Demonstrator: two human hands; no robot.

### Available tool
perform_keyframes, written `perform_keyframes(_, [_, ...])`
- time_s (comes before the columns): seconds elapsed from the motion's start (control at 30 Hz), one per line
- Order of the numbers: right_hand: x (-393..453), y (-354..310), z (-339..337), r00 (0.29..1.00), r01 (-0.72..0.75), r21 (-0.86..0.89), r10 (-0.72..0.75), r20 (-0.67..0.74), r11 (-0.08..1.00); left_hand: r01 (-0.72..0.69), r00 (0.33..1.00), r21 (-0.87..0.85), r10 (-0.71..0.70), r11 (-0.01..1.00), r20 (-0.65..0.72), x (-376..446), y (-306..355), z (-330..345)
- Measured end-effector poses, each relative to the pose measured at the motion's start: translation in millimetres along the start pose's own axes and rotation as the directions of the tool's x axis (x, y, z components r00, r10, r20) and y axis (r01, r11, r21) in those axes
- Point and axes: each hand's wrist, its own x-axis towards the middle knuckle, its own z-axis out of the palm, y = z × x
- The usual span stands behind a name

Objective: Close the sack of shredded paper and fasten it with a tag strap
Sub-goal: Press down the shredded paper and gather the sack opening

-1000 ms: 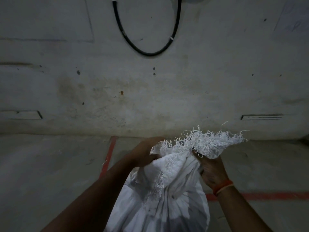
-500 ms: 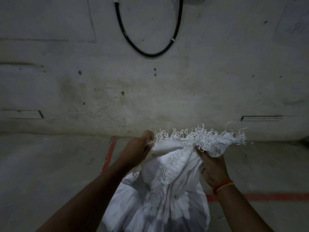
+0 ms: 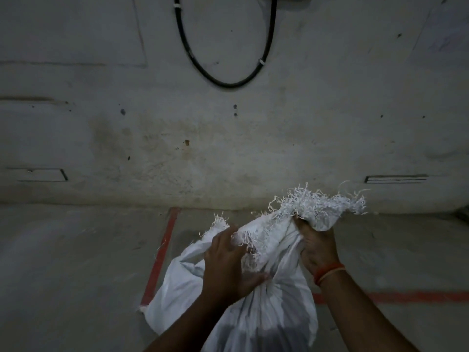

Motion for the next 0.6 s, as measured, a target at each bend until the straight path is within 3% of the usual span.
perform_keyframes(0.2, [-1, -3, -5, 1.0, 0.006, -0.027, -0.005, 0.019, 1.0, 0.032, 0.985, 0.051, -0.04, 0.998, 0.168, 32, -19, -4])
perform_keyframes(0.43, [-4, -6, -14, 0.985, -0.01, -0.088, 0.025, 0.171, 0.996, 0.094, 0.996, -0.056, -0.094, 0.994, 0.005, 78, -42, -55])
perform_keyframes(0.6, [2, -4, 3, 0.978, 0.014, -0.179, 0.024, 0.206, 0.984, 0.112, 0.993, -0.12, -0.106, 0.986, 0.055, 112, -41, -64])
